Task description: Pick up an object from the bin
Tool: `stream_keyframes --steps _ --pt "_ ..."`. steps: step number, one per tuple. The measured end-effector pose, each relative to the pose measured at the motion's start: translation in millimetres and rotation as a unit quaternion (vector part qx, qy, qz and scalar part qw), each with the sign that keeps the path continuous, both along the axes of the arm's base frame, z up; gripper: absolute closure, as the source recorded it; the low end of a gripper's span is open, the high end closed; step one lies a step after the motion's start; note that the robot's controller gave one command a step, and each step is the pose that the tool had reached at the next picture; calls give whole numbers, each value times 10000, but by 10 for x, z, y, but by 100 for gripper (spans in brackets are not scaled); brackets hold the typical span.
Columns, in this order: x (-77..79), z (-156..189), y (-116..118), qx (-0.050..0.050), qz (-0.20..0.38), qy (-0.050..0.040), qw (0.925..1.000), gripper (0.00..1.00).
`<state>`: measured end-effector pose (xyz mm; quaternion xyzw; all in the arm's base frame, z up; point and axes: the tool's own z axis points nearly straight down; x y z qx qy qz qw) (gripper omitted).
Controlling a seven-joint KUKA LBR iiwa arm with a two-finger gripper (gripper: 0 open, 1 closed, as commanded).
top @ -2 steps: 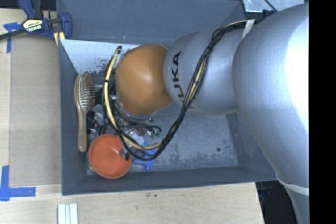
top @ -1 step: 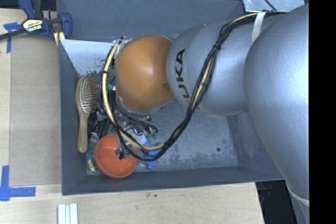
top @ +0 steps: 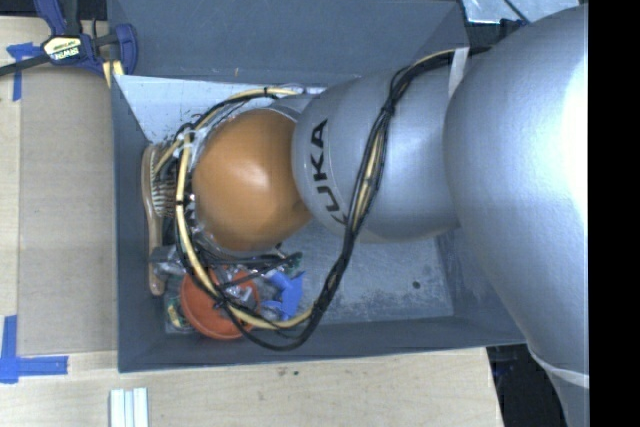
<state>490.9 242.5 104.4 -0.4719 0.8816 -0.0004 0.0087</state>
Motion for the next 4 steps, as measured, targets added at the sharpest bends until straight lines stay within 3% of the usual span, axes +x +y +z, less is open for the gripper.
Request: stream_keyframes --steps 1,2,4 --pt "26 -334 -27 -29 -398 14 9992 0" --pt "-43 -302 -1 -27 2073 -64 9783 100" --pt "-39 -254 -7 -23 2059 -75 9785 100"
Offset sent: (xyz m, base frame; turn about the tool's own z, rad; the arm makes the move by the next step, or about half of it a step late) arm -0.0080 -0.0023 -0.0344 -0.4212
